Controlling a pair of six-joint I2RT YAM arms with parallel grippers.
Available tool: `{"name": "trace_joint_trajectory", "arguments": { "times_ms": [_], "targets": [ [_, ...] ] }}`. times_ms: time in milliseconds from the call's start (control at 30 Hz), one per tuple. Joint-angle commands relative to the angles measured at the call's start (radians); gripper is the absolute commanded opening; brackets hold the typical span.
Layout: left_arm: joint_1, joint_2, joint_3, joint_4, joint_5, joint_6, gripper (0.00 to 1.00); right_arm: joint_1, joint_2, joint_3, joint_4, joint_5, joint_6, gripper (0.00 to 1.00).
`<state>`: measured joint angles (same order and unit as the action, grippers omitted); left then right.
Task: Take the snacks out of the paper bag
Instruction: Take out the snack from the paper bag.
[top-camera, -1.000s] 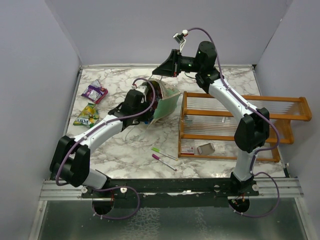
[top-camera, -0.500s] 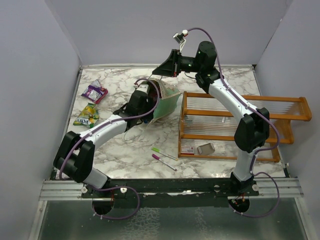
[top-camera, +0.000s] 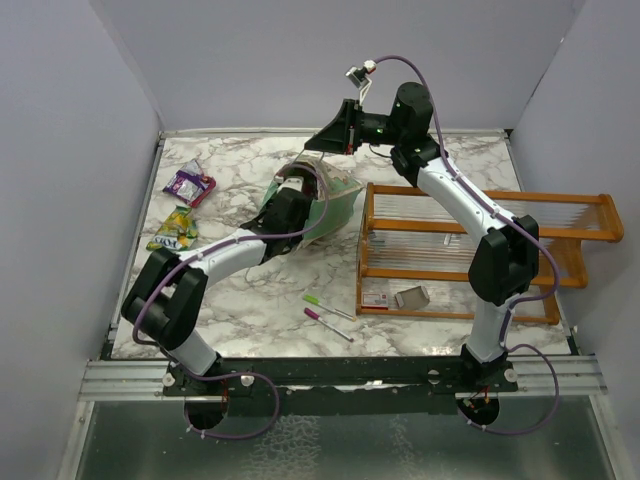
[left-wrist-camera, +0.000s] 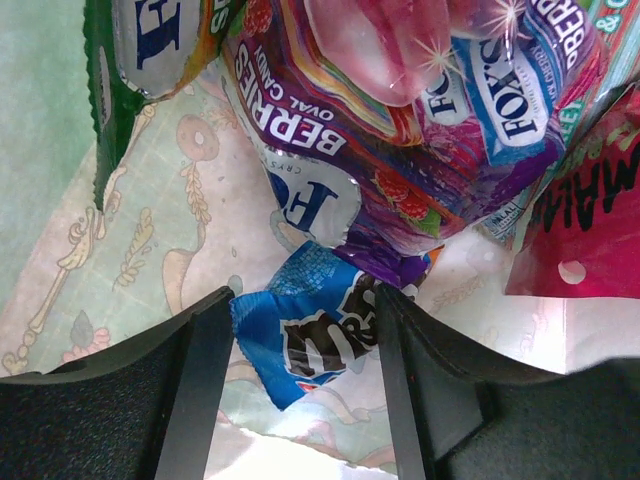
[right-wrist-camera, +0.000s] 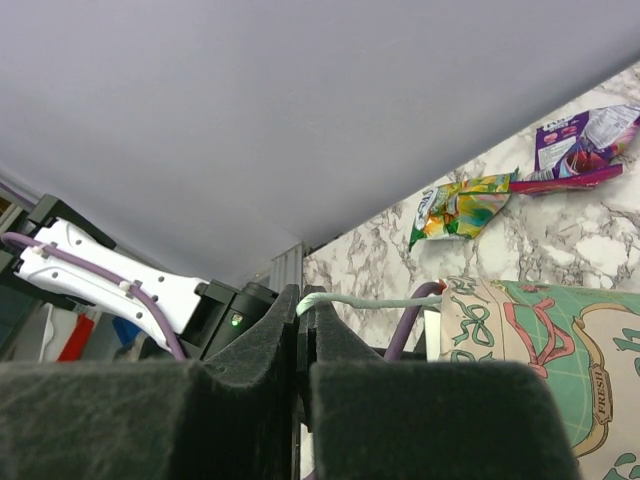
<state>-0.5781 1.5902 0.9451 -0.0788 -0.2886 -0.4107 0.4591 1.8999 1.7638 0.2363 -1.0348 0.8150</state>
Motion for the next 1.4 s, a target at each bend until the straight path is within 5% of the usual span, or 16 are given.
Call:
{"name": "trace_joint_trajectory", "arguments": {
  "times_ms": [0, 367, 600, 1367],
  "targets": [
    [-0.003, 0.028, -0.019, 0.035, -0.006, -0.009, 0.57, 0.000, -0.043, 0.026, 0.031, 0.009, 0.005, 0.01],
    [-0.003, -0.037, -0.003, -0.017, 0.007, -0.014, 0.17, 0.000, -0.050, 0.021, 0.024, 0.010, -0.005, 0.01],
    [-0.003, -0.144, 0.009, -0.077, 0.017, -0.023, 0.06, 0.000, -0.051, 0.019, 0.023, 0.012, -0.005, 0.01],
    [-0.003, -0.750, 0.059, -0.348, 0.021, 0.081, 0.00, 0.000, -0.042, 0.015, 0.009, 0.019, -0.017, 0.01]
  ]
}}
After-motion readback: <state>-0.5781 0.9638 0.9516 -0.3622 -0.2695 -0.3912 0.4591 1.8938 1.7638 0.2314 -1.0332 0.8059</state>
